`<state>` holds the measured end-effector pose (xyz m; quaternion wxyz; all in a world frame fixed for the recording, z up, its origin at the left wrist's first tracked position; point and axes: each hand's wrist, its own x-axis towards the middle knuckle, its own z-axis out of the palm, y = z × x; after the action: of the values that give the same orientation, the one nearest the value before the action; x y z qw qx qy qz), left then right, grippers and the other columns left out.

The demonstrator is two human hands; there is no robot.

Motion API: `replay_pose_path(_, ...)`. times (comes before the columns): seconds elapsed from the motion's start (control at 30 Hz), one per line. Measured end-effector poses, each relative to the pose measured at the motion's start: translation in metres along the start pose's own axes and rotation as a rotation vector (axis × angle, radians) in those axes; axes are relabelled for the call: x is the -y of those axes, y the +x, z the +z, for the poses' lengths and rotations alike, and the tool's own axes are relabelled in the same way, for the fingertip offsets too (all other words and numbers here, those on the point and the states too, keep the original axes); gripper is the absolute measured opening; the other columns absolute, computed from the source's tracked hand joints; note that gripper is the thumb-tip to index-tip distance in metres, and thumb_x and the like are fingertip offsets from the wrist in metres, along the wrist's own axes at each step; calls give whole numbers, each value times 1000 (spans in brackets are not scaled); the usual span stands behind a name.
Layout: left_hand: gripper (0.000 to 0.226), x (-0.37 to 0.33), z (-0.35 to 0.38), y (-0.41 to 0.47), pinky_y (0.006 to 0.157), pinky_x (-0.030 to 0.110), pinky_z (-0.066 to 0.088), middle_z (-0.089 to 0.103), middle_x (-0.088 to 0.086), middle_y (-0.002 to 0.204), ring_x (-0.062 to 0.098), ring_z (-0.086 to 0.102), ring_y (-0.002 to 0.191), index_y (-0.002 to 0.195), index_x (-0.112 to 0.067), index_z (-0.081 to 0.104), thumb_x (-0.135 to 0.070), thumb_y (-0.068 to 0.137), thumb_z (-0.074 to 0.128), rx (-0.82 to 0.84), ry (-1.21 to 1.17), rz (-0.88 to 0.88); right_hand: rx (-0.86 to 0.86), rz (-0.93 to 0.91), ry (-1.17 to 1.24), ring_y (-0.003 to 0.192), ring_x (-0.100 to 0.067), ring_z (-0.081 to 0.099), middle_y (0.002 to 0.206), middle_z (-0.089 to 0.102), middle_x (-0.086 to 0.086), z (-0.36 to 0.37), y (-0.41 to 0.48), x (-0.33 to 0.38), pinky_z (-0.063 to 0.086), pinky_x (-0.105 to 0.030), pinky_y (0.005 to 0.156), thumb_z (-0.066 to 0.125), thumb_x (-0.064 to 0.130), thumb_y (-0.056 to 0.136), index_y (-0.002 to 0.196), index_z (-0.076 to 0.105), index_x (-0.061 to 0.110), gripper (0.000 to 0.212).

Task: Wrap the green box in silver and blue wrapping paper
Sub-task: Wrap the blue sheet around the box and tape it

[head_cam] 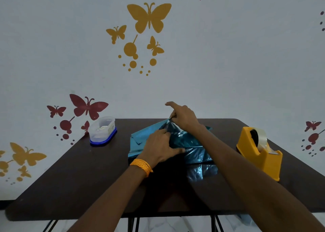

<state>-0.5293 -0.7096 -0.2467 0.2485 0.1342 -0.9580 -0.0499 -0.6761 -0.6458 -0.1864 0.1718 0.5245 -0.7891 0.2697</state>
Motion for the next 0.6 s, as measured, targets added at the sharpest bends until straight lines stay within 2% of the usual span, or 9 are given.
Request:
replay_pose_path(0.07, 100, 4, 2, 10, 93, 42, 50, 62, 3, 121, 23, 57, 107, 125, -17, 57, -92, 59, 49, 109, 1, -26, 13, 0, -31, 87, -19, 69, 92, 76, 4, 4, 14, -2, 57, -35, 72, 64, 2, 85, 142, 48, 27, 64)
replay_pose_path(0.13, 111, 6, 1, 18, 96, 45, 48, 60, 5, 125, 24, 57, 109, 128, -15, 53, -96, 52, 50, 186, 67, -23, 29, 7, -69, 86, -21, 69, 92, 75, 2, 10, 26, -4, 54, -32, 69, 60, 0, 84, 141, 48, 27, 64)
replay_pose_path(0.3, 103, 16, -2, 29, 91, 43, 50, 62, 4, 116, 24, 59, 101, 123, -17, 51, -87, 49, 66, 250, 109, 11, 46, 3, -93, 86, -21, 67, 93, 75, -1, 18, 40, -11, 47, -28, 65, 62, 0, 83, 139, 49, 25, 63)
replay_pose_path(0.6, 99, 9, -10, 32, 84, 37, 50, 59, 4, 119, 22, 56, 101, 125, -19, 51, -80, 51, 75, 331, 105, 8, 23, 2, -140, 86, -23, 69, 93, 76, 0, 23, 42, -17, 53, -31, 69, 63, 1, 84, 137, 50, 25, 59)
